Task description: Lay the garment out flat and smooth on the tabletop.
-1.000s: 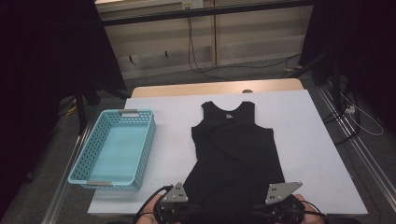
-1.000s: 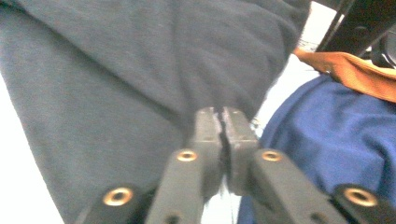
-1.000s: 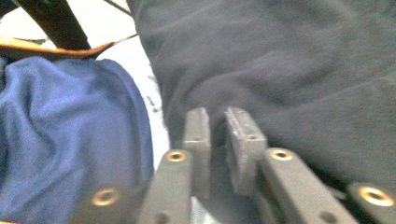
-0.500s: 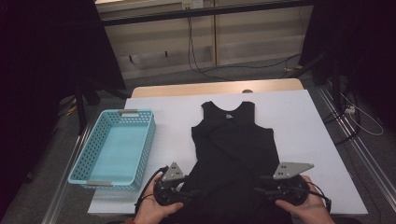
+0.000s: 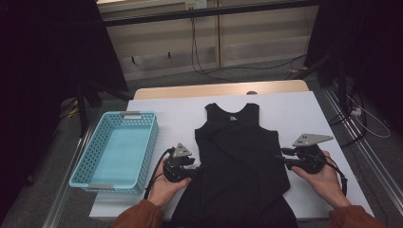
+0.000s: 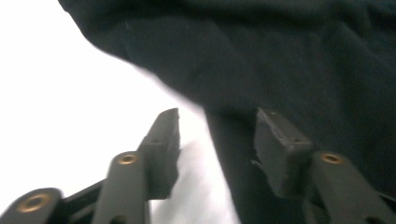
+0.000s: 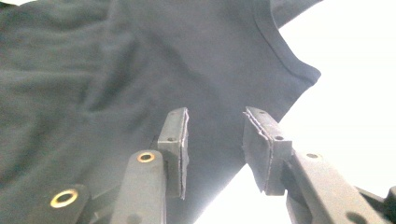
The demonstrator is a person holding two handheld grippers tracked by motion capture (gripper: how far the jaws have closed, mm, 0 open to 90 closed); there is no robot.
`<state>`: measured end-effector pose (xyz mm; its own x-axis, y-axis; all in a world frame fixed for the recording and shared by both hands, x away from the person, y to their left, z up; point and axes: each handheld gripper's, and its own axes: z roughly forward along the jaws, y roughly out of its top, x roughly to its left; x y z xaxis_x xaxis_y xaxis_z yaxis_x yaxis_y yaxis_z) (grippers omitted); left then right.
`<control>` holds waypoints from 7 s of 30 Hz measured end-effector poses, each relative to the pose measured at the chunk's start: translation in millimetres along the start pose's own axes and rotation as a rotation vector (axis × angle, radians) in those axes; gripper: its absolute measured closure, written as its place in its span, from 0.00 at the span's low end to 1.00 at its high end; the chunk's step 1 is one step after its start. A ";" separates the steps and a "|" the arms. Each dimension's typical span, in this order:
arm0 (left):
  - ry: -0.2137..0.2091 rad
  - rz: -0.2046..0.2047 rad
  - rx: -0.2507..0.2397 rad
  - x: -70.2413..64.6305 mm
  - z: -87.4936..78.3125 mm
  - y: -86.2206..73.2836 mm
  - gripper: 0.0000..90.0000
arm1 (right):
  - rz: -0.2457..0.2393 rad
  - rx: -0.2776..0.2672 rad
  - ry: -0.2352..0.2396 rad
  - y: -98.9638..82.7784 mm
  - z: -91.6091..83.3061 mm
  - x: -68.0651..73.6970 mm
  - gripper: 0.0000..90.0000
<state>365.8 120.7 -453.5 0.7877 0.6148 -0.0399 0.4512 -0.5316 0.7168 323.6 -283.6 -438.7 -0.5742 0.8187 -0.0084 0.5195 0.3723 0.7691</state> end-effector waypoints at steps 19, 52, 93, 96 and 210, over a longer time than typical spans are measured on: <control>-0.054 0.032 0.037 -13.5 2.5 -3.5 0.99 | -0.009 0.098 -0.005 -13.1 18.2 3.4 1.00; -0.003 -0.127 -0.005 -0.1 -39.8 -24.5 0.99 | 0.076 0.058 -0.153 -33.5 -15.1 -35.7 1.00; -0.075 0.030 -0.039 -26.5 -15.6 -3.7 0.78 | 0.008 -0.023 0.069 -15.8 -4.3 -2.4 0.79; -0.096 0.063 -0.052 -41.6 -23.6 -8.4 0.69 | -0.021 -0.023 0.116 -14.5 -5.4 10.7 0.75; -0.253 0.088 0.095 -81.4 -53.1 -55.0 0.92 | -0.229 0.132 0.328 -35.0 -17.6 124.4 0.86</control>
<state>254.6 130.8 -452.8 0.8998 0.4055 -0.1611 0.4044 -0.6360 0.6573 222.9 -202.5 -455.4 -0.8442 0.5336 0.0509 0.4194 0.5983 0.6827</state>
